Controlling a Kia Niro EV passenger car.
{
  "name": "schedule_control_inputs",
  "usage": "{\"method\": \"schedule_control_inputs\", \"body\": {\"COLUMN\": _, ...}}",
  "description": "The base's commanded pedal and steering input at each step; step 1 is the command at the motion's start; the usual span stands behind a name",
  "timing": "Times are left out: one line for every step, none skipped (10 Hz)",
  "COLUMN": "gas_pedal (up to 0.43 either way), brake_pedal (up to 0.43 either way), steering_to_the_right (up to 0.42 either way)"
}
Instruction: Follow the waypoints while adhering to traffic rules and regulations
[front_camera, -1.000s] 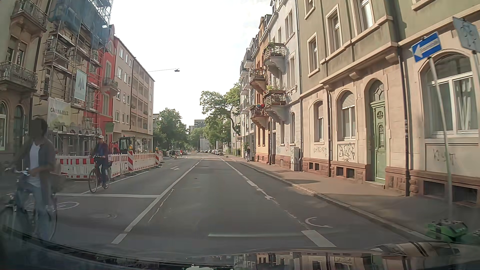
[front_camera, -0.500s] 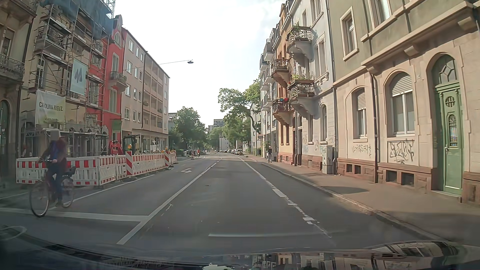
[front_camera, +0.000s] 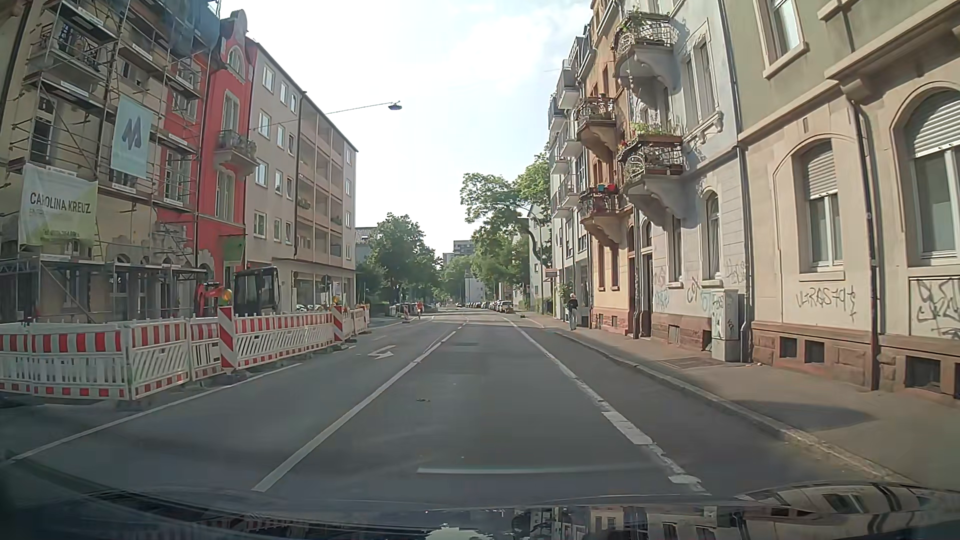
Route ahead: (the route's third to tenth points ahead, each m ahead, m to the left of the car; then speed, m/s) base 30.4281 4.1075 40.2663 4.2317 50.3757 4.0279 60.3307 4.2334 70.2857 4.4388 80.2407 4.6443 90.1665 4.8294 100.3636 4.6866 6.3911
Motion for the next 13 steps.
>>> {"method": "schedule_control_inputs", "body": {"gas_pedal": 0.130, "brake_pedal": 0.000, "steering_to_the_right": -0.042}}
{"method": "schedule_control_inputs", "body": {"gas_pedal": 0.138, "brake_pedal": 0.000, "steering_to_the_right": -0.038}}
{"method": "schedule_control_inputs", "body": {"gas_pedal": 0.157, "brake_pedal": 0.000, "steering_to_the_right": -0.034}}
{"method": "schedule_control_inputs", "body": {"gas_pedal": 0.157, "brake_pedal": 0.000, "steering_to_the_right": -0.031}}
{"method": "schedule_control_inputs", "body": {"gas_pedal": 0.157, "brake_pedal": 0.000, "steering_to_the_right": -0.028}}
{"method": "schedule_control_inputs", "body": {"gas_pedal": 0.157, "brake_pedal": 0.000, "steering_to_the_right": -0.020}}
{"method": "schedule_control_inputs", "body": {"gas_pedal": 0.157, "brake_pedal": 0.000, "steering_to_the_right": -0.013}}
{"method": "schedule_control_inputs", "body": {"gas_pedal": 0.157, "brake_pedal": 0.000, "steering_to_the_right": -0.008}}
{"method": "schedule_control_inputs", "body": {"gas_pedal": 0.157, "brake_pedal": 0.000, "steering_to_the_right": -0.006}}
{"method": "schedule_control_inputs", "body": {"gas_pedal": 0.157, "brake_pedal": 0.000, "steering_to_the_right": -0.005}}
{"method": "schedule_control_inputs", "body": {"gas_pedal": 0.157, "brake_pedal": 0.000, "steering_to_the_right": -0.003}}
{"method": "schedule_control_inputs", "body": {"gas_pedal": 0.157, "brake_pedal": 0.000, "steering_to_the_right": 0.004}}
{"method": "schedule_control_inputs", "body": {"gas_pedal": 0.157, "brake_pedal": 0.000, "steering_to_the_right": 0.008}}
